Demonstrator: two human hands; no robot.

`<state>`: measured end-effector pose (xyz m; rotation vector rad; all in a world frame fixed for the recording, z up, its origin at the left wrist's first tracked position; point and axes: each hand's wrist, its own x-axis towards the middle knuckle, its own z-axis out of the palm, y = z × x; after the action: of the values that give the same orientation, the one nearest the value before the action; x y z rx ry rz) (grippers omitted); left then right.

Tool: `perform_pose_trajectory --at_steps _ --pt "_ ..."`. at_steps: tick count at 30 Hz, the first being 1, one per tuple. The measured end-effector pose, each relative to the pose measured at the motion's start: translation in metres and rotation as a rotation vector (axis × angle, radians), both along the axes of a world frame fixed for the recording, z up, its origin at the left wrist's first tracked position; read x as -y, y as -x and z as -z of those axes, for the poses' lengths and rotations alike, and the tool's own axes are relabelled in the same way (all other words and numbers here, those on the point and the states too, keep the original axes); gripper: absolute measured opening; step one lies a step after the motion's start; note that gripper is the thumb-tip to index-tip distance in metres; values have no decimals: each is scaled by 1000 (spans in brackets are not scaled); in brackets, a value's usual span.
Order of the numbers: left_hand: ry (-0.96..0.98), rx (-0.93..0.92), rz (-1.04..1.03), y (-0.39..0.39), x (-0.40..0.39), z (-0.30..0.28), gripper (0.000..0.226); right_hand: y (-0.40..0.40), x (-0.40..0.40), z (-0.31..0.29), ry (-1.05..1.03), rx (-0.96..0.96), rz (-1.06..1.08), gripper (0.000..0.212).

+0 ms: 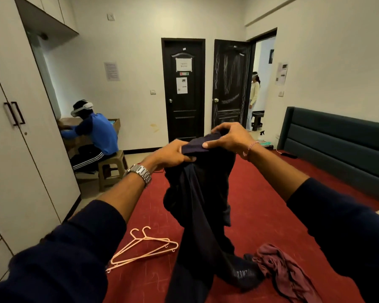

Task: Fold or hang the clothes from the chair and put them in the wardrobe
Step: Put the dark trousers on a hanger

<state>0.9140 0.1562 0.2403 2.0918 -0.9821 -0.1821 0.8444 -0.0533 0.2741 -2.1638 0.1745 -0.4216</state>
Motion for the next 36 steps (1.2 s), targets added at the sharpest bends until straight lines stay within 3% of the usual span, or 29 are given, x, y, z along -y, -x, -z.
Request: perform_pose_trajectory --at_steps 2,4,5,7,9,11,14,17,20,23,26,32,36 --pt "3 43 34 3 1 -23 16 2 -2 -2 257 17 28 68" --pt "2 72 26 8 2 -42 6 4 -2 -5 347 65 -50 86" --pt "5 83 23 10 2 -50 3 7 -2 -6 387 101 -126 86" --pt "10 92 19 13 2 -64 8 9 -1 -7 421 178 -208 50" --pt "-36 101 1 14 2 -73 24 5 1 -7 420 316 -121 21" --pt "-74 128 -41 12 1 -78 43 0 0 -11 457 413 -53 19" --pt "-128 268 -131 11 -9 -86 47 0 -6 -30 512 507 12 10" --pt "-3 274 -98 10 -28 -78 68 7 -4 -59 428 624 25 10" --pt "90 404 -87 5 -41 -54 67 14 -1 -84 359 709 -27 16" --pt "98 730 -139 2 -43 -27 55 23 -2 -102 368 734 -63 17" --pt "139 867 -115 3 -44 -7 50 25 3 -117 352 728 -114 22" --pt "39 939 -45 0 -47 -3 66 41 24 -128 479 561 -171 46" --pt "-209 736 68 -13 -56 -29 46 50 38 -130 422 511 -109 39"
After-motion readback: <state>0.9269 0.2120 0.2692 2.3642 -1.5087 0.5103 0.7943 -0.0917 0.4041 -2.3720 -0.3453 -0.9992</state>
